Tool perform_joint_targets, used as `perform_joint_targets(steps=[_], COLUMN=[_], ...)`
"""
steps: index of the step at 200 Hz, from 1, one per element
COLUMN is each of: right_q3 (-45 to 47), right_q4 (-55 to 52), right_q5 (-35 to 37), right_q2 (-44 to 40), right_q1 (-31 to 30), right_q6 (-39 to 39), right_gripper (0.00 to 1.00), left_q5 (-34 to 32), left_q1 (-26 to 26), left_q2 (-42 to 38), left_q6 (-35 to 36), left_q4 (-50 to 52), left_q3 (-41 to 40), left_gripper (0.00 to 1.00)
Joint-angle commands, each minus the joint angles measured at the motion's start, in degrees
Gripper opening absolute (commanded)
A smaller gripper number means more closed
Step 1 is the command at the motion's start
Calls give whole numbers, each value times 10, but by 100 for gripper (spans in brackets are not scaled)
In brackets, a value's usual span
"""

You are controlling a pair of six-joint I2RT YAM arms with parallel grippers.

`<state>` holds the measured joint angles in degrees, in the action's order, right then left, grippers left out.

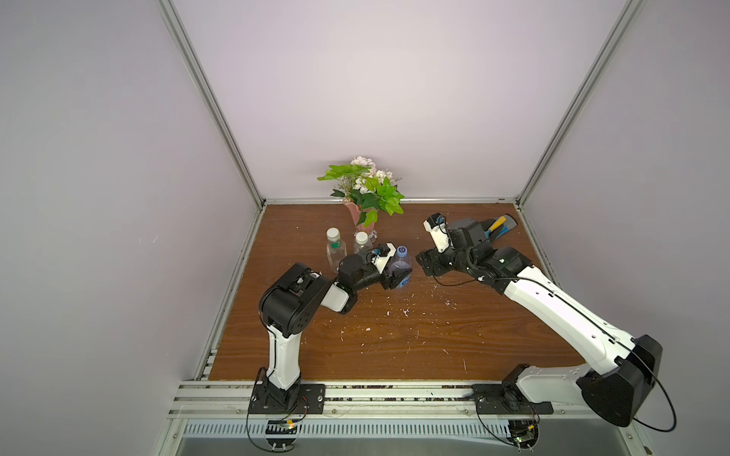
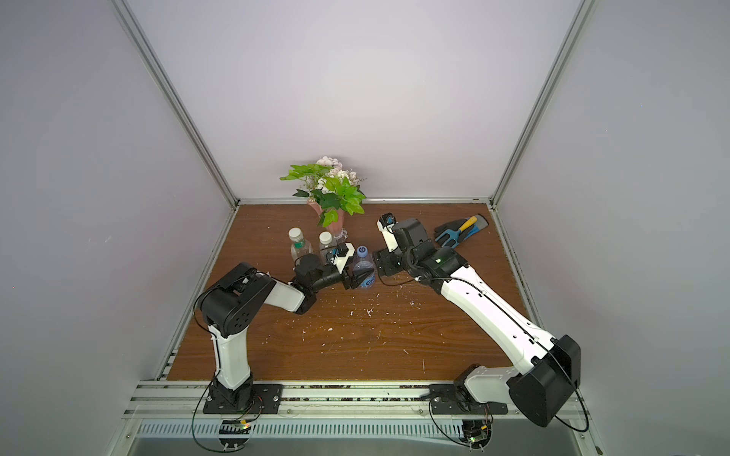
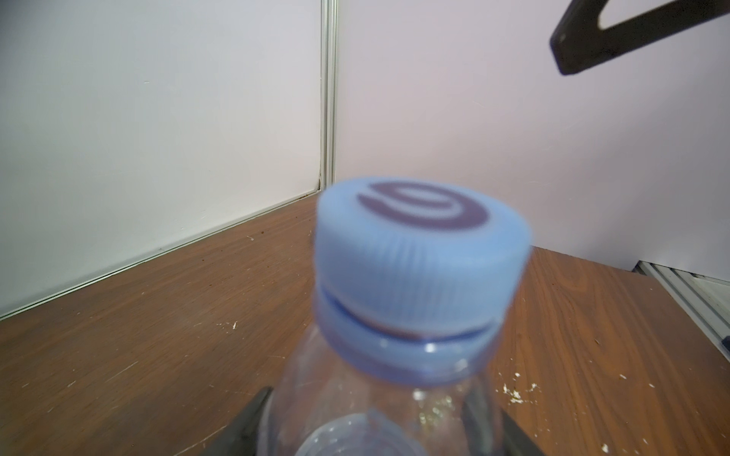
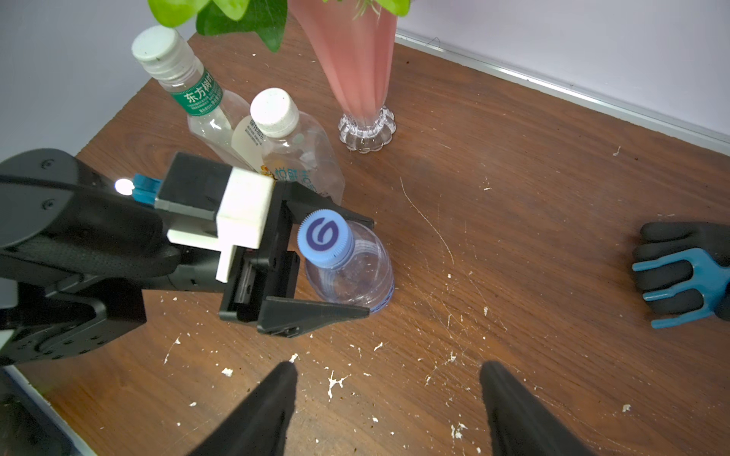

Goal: Screw on the bottle caps
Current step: Pick up the plastic bottle at the center of the board.

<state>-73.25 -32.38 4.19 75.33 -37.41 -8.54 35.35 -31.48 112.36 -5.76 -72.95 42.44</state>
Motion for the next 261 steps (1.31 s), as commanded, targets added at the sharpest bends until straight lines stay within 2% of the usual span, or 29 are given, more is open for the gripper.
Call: perform_joint_targets(steps=[1,125,160,197,227,261], right_q3=[-2,-12,-5,24,57,74], right_q4=[14,15,20,41,40,15], right_q5=[0,-11,-43,-152,-284,-374], right_q2=[-11,-20,-35,-71,-116,-154], right_q1=[2,2,2,1,-4,-14], right_q6=[8,18,40,103,222,351], right_gripper=[78,78,78,78,76,72], left_q5=[13,3,-8,-14,5,23], left_q1=[3,-11,-27,-51,-57,-64], left_q2=[2,-61,-101,-159,-203,-233], left_q6=[1,14,20,25,12,1], left_q4=[-2,-1,-1,-2,-1,-1], left_q3=[8,-64,-102,-154,-192,-226], left_gripper=[70,60,58,57,55,52])
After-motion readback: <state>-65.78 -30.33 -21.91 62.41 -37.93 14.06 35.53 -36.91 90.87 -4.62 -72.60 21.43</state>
